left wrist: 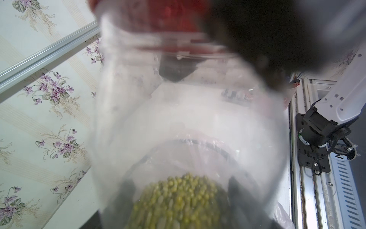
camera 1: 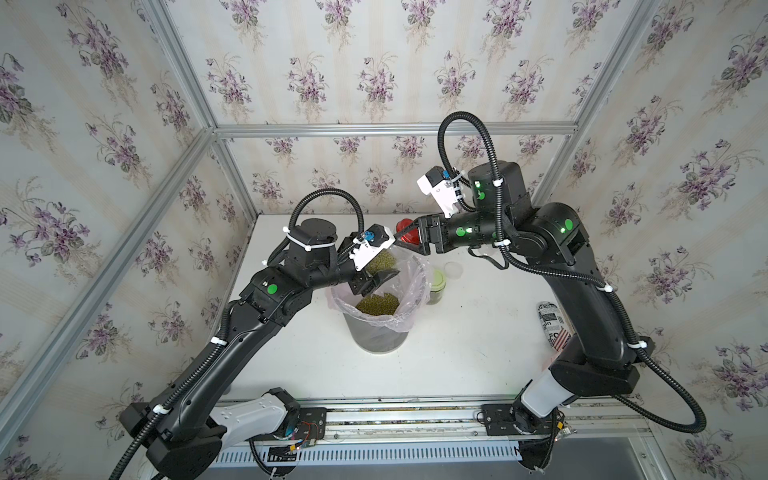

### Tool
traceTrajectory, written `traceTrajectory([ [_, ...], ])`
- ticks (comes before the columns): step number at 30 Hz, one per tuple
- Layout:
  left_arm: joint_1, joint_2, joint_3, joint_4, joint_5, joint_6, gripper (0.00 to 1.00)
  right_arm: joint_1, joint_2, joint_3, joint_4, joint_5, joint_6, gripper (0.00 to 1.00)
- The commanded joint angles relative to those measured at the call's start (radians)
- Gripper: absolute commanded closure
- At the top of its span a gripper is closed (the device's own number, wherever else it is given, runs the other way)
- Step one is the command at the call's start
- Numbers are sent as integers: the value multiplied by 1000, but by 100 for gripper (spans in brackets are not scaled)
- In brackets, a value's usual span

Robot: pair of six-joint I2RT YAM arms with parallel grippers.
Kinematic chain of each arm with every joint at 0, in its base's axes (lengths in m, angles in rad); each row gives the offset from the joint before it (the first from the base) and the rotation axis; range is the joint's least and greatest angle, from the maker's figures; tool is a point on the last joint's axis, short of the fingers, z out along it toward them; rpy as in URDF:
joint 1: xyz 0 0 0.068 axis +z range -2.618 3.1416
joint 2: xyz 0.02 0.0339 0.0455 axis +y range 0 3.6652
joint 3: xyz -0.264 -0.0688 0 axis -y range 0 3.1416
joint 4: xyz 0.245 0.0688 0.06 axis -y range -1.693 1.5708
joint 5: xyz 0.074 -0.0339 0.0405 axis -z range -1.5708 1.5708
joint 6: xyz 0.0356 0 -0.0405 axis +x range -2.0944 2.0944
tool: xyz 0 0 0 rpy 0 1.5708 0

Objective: Empty moldy mung beans from jars
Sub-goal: Pick up the jar from the center of the board, then unscrew the lid from the jar.

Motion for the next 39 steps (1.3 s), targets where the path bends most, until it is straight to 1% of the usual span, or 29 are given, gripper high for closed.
traceTrajectory([
  [1,-2,1,-3,8,-3,12,43,3,0,13,36,-26,8,22],
  [33,-4,5,-8,8,-22,19,44,2,-10,43,-14,-7,3,21],
  [36,-4,7,-6,8,-22,18,44,2,-8,43,-15,-4,1,22],
  [39,-4,5,-7,8,-23,18,44,2,-6,43,-22,3,-4,26],
])
